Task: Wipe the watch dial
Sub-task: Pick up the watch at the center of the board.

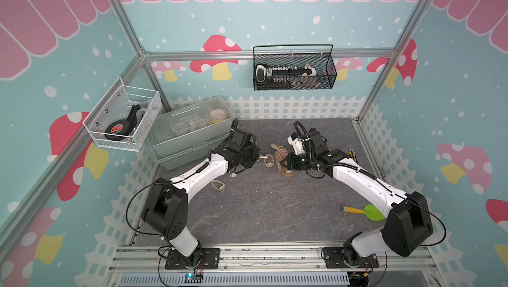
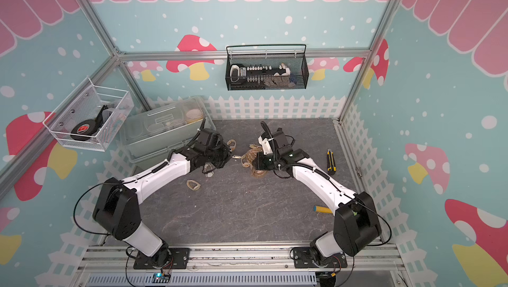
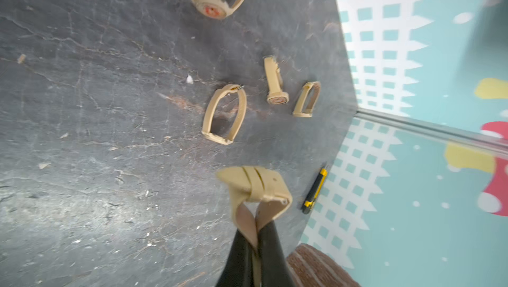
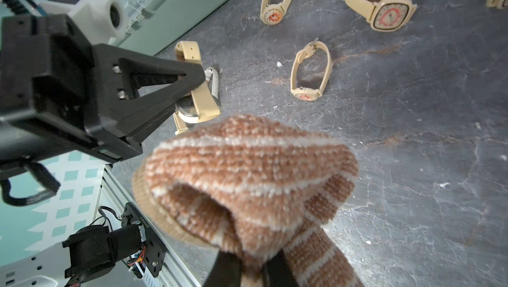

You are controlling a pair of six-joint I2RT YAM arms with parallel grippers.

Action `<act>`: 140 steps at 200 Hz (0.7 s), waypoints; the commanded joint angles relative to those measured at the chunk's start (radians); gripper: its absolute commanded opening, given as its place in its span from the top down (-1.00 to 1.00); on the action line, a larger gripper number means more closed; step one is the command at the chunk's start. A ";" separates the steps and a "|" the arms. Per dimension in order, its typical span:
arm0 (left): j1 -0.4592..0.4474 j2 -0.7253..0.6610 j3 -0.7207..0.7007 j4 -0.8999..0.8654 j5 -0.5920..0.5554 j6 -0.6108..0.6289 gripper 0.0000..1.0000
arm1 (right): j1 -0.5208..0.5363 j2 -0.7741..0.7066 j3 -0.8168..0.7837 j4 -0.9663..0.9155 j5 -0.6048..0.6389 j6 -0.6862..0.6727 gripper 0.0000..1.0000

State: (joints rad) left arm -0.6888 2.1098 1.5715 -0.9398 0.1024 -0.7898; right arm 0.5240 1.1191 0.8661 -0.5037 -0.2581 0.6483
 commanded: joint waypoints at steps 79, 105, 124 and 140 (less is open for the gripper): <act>0.019 0.021 -0.034 0.044 0.019 0.018 1.00 | -0.010 0.030 0.020 0.022 0.009 -0.009 1.00; 0.033 0.003 -0.027 0.050 0.027 0.007 1.00 | -0.009 0.051 0.042 0.026 -0.007 -0.017 1.00; 0.048 -0.024 -0.042 0.078 0.049 -0.029 1.00 | -0.009 0.072 0.062 0.027 -0.015 -0.024 1.00; 0.065 -0.057 -0.069 0.116 0.073 -0.073 1.00 | -0.009 0.089 0.081 0.031 -0.024 -0.029 1.00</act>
State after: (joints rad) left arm -0.6544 2.1006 1.5433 -0.8791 0.1589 -0.8021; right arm 0.5224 1.1858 0.8944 -0.4992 -0.2630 0.6338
